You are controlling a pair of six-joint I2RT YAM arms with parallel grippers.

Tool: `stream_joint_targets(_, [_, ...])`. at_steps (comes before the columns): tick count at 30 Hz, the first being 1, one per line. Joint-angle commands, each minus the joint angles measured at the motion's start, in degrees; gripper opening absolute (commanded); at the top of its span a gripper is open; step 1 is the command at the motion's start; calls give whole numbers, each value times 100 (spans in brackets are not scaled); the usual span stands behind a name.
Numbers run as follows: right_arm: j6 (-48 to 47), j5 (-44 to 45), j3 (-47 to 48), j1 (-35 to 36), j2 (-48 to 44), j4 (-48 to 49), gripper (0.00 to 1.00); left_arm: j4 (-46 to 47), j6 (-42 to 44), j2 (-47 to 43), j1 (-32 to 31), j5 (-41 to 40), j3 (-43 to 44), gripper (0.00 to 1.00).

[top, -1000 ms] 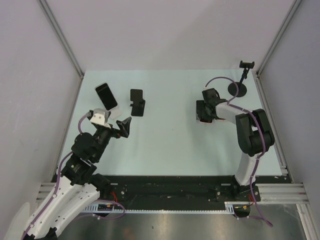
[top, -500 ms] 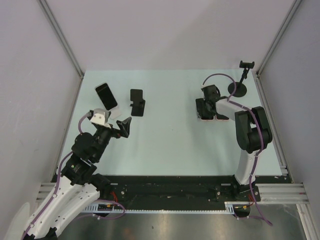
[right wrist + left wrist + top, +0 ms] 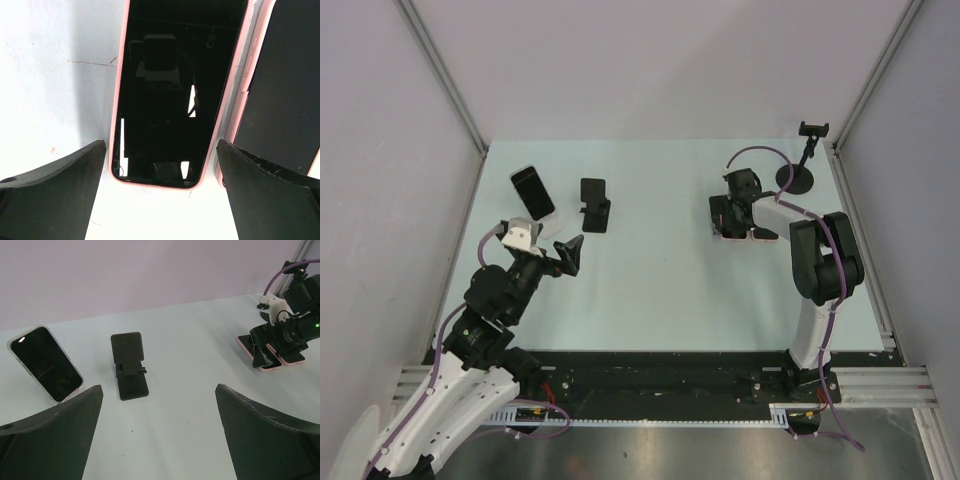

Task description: Remove the phone from the phone stand

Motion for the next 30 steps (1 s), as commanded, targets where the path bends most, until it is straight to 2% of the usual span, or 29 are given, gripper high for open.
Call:
stream_joint_targets(1, [16,135,55,38,-118,-237,100,164,193,13,28,51,-11,100])
stream_joint_targets(9, [147,56,55,187,-926,-194,100,156,193,4,36,60,-11,100])
stream_joint_targets(17, [367,-901,55,415,-1744,306,100,164,184,-14,36,77,-2,100])
stream_joint_targets(22, [692,-1831,46,704,-1639,895,95,164,167,-40,28,86,-2,100])
stream_joint_targets(26, [1191,-2553,55,934,-1358,1982,88,156,158,-40,28,95,-2,100])
stream_joint_targets(30, [1746,-3019,116,1127,-657,2881,78,156,158,-49,28,130,-2,100])
